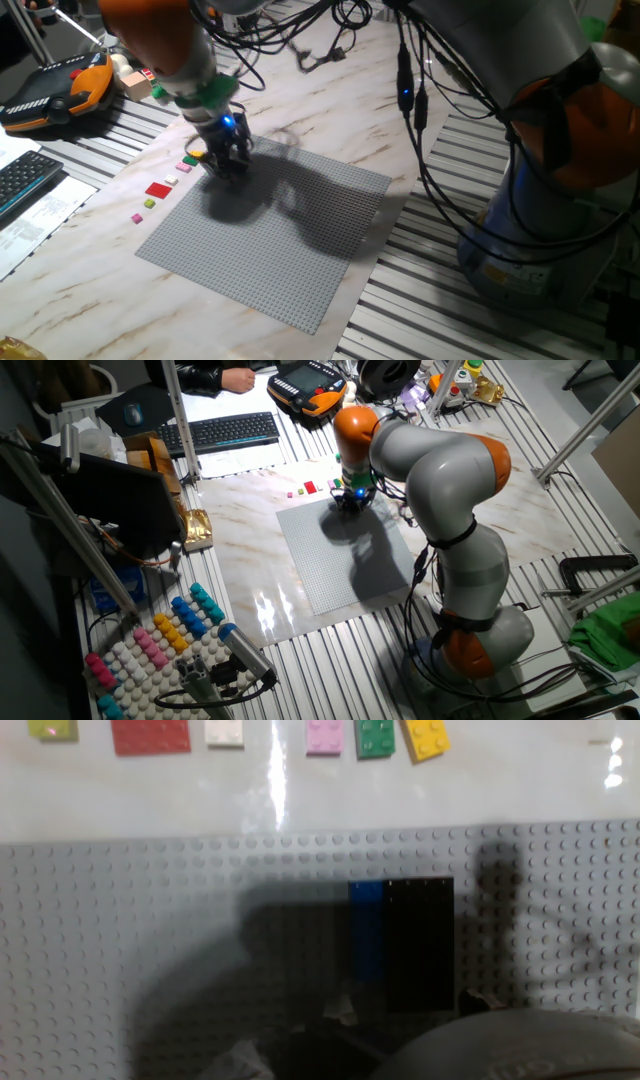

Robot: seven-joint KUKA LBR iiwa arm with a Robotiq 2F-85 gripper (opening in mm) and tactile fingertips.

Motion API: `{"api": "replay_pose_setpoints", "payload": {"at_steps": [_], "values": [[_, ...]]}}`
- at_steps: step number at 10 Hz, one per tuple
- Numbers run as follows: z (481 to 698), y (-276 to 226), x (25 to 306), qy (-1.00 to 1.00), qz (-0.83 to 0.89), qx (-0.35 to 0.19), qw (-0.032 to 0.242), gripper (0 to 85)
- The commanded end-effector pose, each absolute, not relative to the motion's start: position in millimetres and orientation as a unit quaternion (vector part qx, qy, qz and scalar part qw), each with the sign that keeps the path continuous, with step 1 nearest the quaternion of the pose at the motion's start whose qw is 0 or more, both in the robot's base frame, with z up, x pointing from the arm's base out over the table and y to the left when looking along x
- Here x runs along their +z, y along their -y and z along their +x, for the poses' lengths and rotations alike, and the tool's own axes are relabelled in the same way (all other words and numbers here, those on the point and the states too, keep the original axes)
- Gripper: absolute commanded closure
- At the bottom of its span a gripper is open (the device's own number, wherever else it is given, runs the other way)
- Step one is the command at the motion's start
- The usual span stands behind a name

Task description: Build with small Lego blocks

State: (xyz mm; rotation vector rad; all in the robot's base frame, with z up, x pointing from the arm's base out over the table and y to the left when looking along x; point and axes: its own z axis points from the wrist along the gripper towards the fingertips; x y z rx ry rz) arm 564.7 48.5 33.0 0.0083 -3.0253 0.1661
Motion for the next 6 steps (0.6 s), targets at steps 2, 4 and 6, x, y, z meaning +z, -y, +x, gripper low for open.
{"api": "replay_pose_setpoints", "payload": {"at_steps": [2, 4, 6], "values": [[564.7, -42.2, 29.1, 0.997, 0.016, 0.049, 0.056, 28.7], [563.6, -42.6, 28.2, 0.997, 0.016, 0.046, 0.057, 29.7], [564.0, -43.8, 27.7, 0.997, 0.015, 0.044, 0.056, 31.0]]}}
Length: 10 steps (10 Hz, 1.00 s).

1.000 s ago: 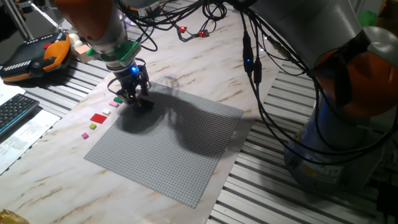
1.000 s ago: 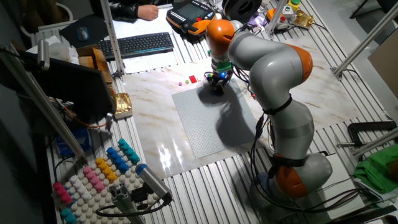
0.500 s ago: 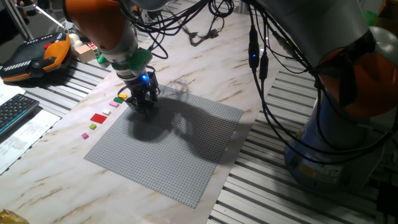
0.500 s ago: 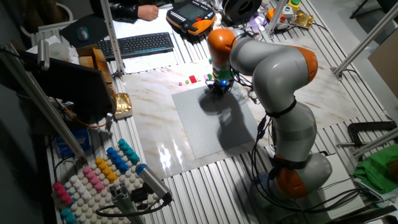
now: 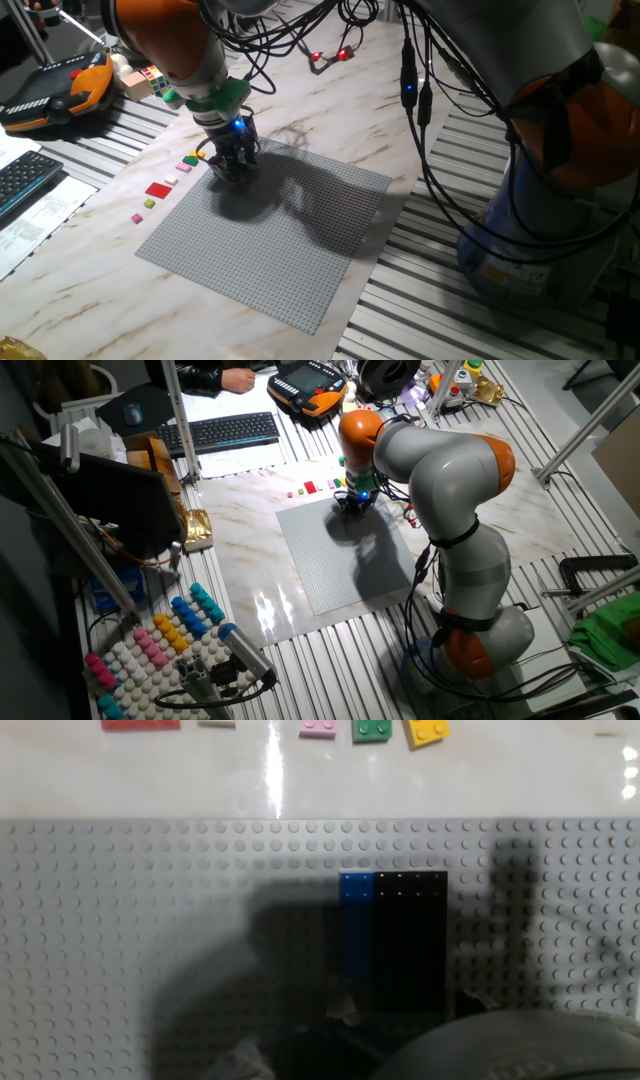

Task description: Build with small Lego blocks

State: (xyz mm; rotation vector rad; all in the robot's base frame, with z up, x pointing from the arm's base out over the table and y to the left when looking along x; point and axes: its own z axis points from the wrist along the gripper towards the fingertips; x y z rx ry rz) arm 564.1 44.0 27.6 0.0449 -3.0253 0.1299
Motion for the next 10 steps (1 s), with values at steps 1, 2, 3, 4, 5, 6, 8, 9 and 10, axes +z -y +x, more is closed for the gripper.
{"api": "replay_pose_setpoints", "payload": {"at_steps": [1, 2, 3, 4, 5, 6, 8, 9, 10], "values": [[564.8, -44.1, 26.3, 0.997, 0.015, 0.042, 0.056, 31.7], [565.8, -44.3, 25.0, 0.997, 0.015, 0.042, 0.056, 32.0], [566.7, -44.2, 25.0, 0.997, 0.018, 0.04, 0.056, 32.3], [567.0, -44.3, 25.1, 0.997, 0.019, 0.04, 0.056, 32.7], [567.5, -44.3, 25.1, 0.997, 0.021, 0.039, 0.056, 34.0], [568.5, -44.0, 25.1, 0.997, 0.023, 0.038, 0.057, 35.3], [570.7, -43.3, 26.3, 0.997, 0.03, 0.037, 0.06, 40.0], [571.5, -42.9, 27.0, 0.997, 0.032, 0.036, 0.061, 43.0], [571.9, -43.0, 27.4, 0.997, 0.033, 0.035, 0.062, 46.3]]}}
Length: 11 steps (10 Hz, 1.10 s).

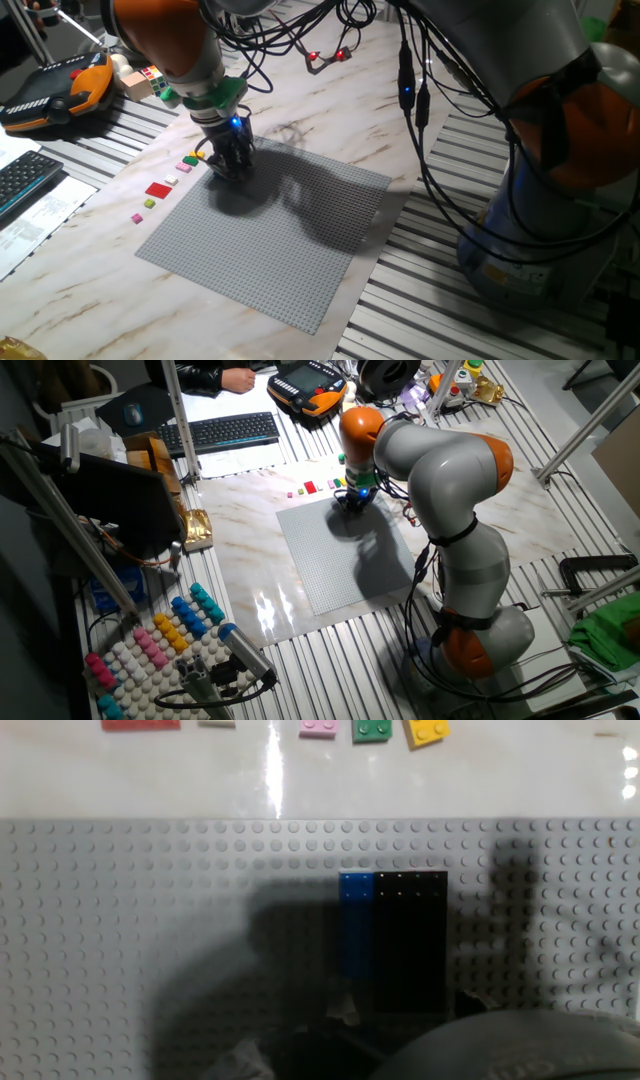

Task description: Build with small Lego blocks

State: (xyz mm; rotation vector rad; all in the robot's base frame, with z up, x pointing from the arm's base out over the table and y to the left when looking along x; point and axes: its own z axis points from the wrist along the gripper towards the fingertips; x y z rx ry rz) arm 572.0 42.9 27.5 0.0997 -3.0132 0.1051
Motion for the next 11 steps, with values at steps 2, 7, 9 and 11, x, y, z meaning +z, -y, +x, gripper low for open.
{"api": "replay_pose_setpoints", "payload": {"at_steps": [2, 7, 9, 11], "values": [[572.4, -43.4, 28.5, 0.997, 0.034, 0.035, 0.064, 46.7], [573.7, -44.1, 32.0, 0.997, 0.033, 0.031, 0.068, 49.0], [573.2, -44.9, 32.1, 0.997, 0.032, 0.032, 0.067, 45.7], [572.5, -46.6, 33.0, 0.997, 0.031, 0.033, 0.07, 47.7]]}}
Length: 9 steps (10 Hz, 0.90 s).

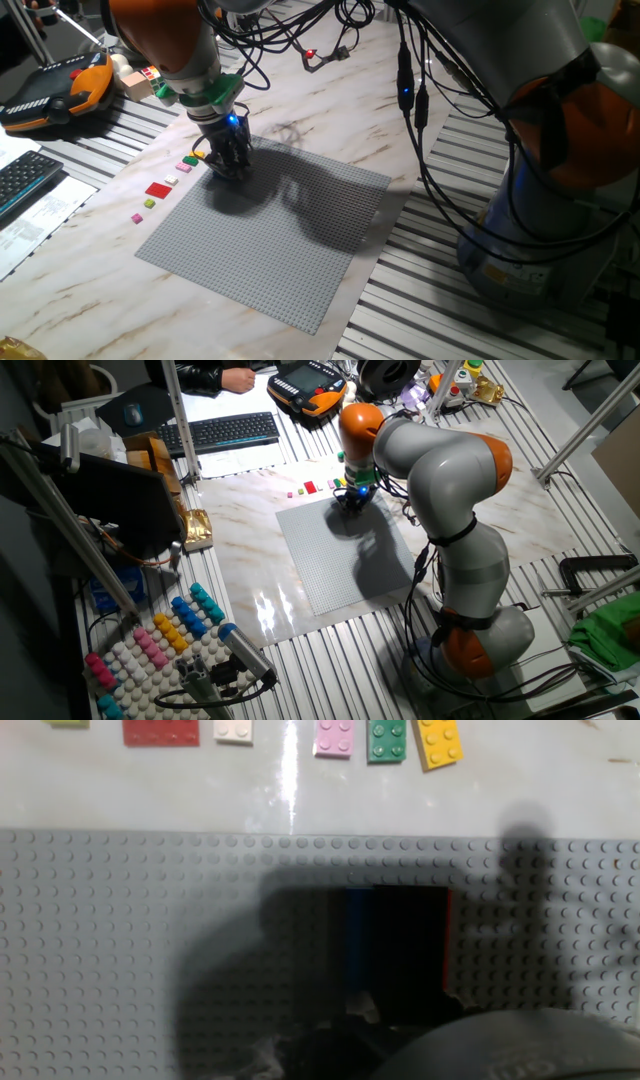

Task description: Build with small Lego blocks

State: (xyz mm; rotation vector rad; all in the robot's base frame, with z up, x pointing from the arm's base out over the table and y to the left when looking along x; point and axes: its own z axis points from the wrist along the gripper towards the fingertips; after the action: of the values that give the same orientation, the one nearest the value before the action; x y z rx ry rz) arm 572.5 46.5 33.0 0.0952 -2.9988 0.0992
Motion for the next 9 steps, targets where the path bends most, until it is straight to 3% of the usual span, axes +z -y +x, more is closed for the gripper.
{"api": "replay_pose_setpoints", "payload": {"at_steps": [1, 9], "values": [[572.5, -46.5, 33.0, 0.997, 0.031, 0.033, 0.07, 48.3], [572.2, -48.3, 33.2, 0.997, 0.03, 0.032, 0.07, 48.3]]}}
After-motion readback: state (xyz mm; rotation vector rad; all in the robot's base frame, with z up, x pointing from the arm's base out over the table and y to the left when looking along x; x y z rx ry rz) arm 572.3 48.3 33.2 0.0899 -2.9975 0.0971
